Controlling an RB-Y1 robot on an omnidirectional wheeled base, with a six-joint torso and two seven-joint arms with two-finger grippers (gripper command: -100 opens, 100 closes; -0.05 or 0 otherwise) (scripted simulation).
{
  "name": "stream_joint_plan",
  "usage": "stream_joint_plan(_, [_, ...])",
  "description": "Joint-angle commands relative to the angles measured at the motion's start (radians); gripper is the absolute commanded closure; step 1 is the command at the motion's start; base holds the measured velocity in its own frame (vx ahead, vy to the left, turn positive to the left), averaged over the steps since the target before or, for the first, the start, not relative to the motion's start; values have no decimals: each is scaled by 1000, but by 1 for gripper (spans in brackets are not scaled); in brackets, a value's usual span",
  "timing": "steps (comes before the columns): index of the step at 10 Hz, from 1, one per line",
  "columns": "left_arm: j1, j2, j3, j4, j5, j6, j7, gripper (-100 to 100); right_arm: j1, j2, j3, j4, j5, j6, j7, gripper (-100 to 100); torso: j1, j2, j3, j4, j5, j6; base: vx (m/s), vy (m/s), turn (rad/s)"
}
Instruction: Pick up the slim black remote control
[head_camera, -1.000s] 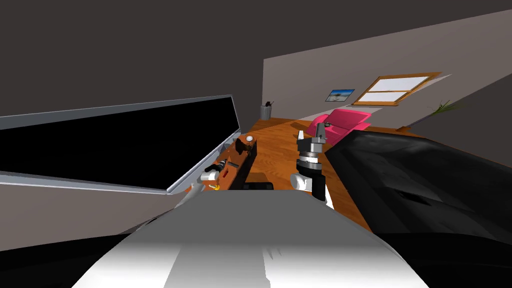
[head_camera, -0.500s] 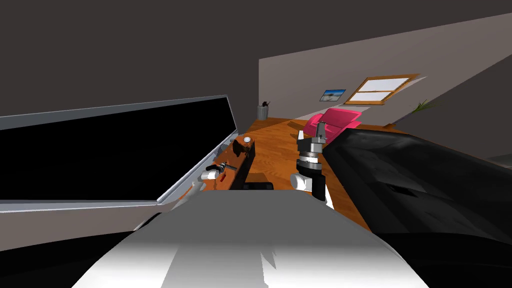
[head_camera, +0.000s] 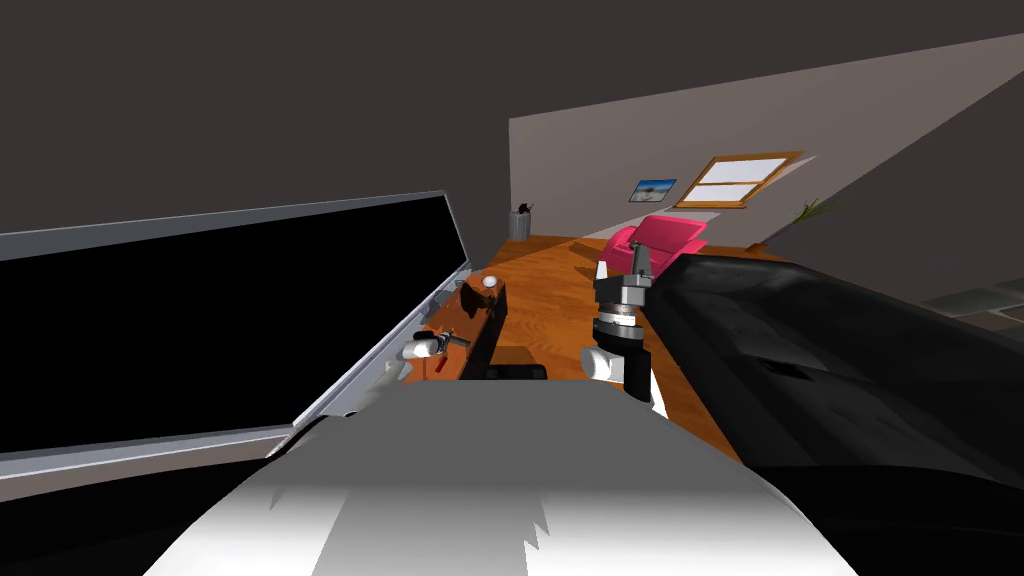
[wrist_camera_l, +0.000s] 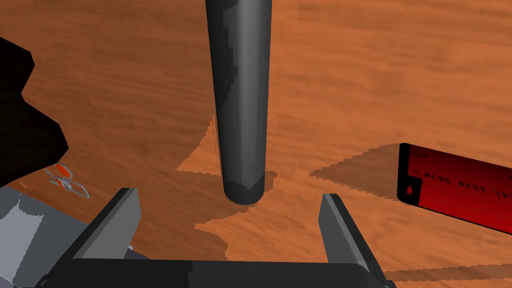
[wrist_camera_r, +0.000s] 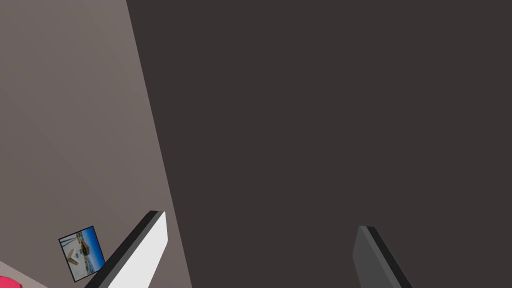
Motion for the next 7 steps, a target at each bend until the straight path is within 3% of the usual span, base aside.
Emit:
stream_joint_plan(1, [-9, -1, -3, 12, 4, 39, -1, -100, 0, 0, 0, 0, 0, 0, 0, 0, 0, 0, 0, 0, 0, 0, 50, 1, -63])
stream_joint_plan(7, [-64, -1, -32, 125, 72, 195, -37, -100, 0, 0, 0, 0, 0, 0, 0, 0, 0, 0, 0, 0, 0, 0, 53, 4, -85])
